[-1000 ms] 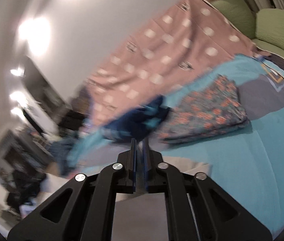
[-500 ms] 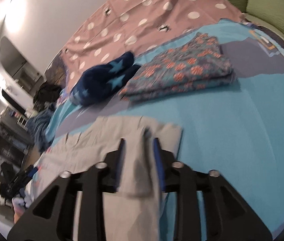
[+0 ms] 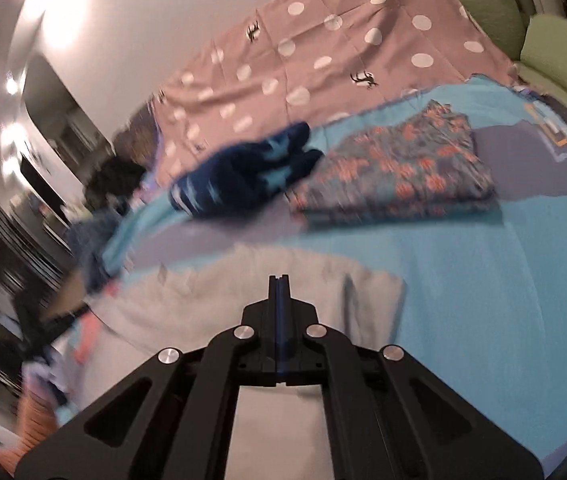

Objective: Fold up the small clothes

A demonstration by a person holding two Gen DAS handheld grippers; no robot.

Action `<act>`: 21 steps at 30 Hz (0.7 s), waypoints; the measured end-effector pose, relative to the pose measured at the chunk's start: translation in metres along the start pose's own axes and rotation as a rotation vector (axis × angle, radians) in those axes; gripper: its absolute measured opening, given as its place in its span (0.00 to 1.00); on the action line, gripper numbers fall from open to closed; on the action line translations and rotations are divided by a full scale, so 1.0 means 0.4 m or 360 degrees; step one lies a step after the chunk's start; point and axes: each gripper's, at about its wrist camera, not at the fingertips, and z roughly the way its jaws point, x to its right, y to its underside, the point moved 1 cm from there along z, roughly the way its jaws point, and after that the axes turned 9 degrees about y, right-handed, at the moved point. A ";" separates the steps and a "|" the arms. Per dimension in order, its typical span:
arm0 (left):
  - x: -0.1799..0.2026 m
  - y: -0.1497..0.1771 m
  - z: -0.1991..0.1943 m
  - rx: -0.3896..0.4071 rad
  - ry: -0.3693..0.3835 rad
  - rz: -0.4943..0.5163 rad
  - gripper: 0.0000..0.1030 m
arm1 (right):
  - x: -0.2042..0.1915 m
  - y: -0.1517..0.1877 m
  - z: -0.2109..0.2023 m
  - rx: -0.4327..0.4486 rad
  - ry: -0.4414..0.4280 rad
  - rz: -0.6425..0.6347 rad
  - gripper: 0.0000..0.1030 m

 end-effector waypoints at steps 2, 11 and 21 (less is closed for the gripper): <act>0.006 -0.016 0.001 0.0011 -0.0017 0.0018 0.02 | -0.004 -0.006 0.016 -0.0068 0.0010 -0.0017 0.03; 0.002 0.060 0.062 -0.0205 -0.0146 0.0122 0.46 | -0.015 0.132 0.070 -0.0266 0.0270 -0.0302 0.35; 0.014 -0.005 0.049 -0.0108 -0.0095 0.0064 0.06 | -0.019 0.000 0.036 -0.0048 0.0148 -0.0108 0.02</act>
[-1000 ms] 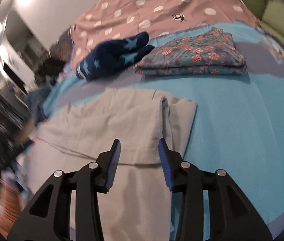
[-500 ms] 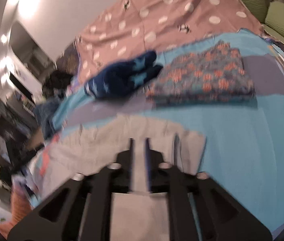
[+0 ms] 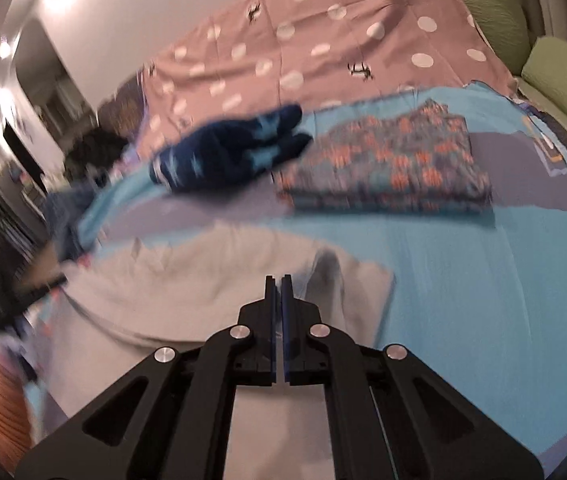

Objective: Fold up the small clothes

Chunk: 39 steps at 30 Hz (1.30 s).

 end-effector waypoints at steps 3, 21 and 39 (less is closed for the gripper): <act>-0.035 -0.051 0.025 0.0027 0.0030 -0.0151 0.15 | 0.022 -0.081 0.065 -0.0022 -0.0006 0.0139 0.02; -0.098 0.037 0.013 0.0001 -0.0121 -0.0194 0.62 | 0.116 0.094 0.032 -0.0166 0.0115 0.0114 0.29; 0.094 0.449 -0.304 -0.0020 0.0108 -0.0223 0.74 | 0.129 0.463 -0.269 -0.0187 -0.0189 0.0306 0.39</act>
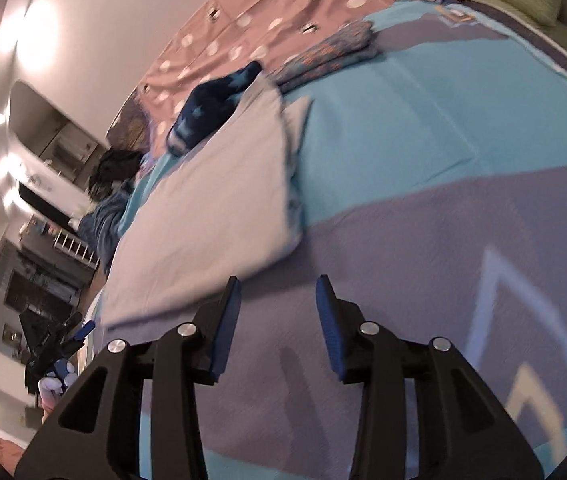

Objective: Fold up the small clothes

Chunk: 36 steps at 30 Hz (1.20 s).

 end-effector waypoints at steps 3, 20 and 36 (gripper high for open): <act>-0.021 0.053 0.045 -0.0084 0.0123 -0.0160 0.75 | -0.022 0.008 0.035 -0.0037 -0.0056 0.0043 0.39; -0.086 -0.032 0.156 0.0131 0.0334 -0.0435 0.05 | -0.009 -0.067 0.151 0.0055 -0.0051 0.0407 0.02; -0.022 0.055 -0.163 0.0107 -0.0221 0.0010 0.18 | -0.076 0.257 -0.035 -0.0230 -0.0137 0.0157 0.06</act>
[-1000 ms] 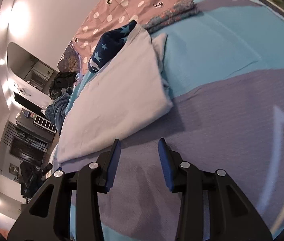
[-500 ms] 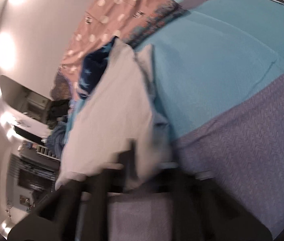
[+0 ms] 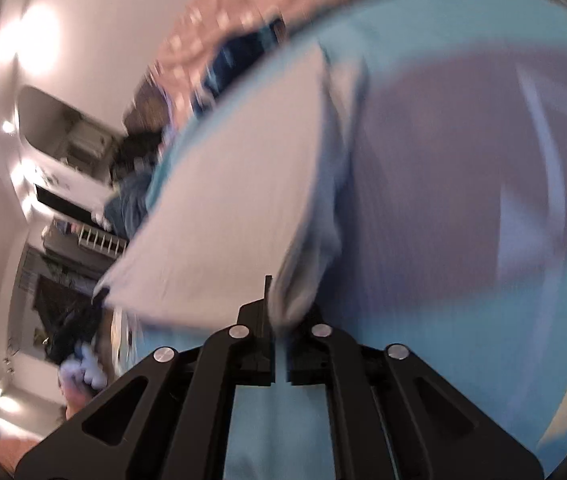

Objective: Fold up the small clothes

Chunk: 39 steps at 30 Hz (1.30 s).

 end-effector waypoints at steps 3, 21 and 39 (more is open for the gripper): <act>-0.017 -0.001 -0.050 0.0127 -0.0307 -0.0001 0.21 | 0.024 0.001 -0.042 0.0070 -0.0017 0.0008 0.16; 0.780 0.345 0.411 -0.0796 0.0666 0.1062 0.51 | 0.090 -0.277 -0.055 0.0392 0.0377 -0.0366 0.24; 0.789 0.373 0.461 -0.0910 0.0452 0.1096 0.09 | 0.110 -0.327 -0.005 0.0295 0.0326 -0.0475 0.30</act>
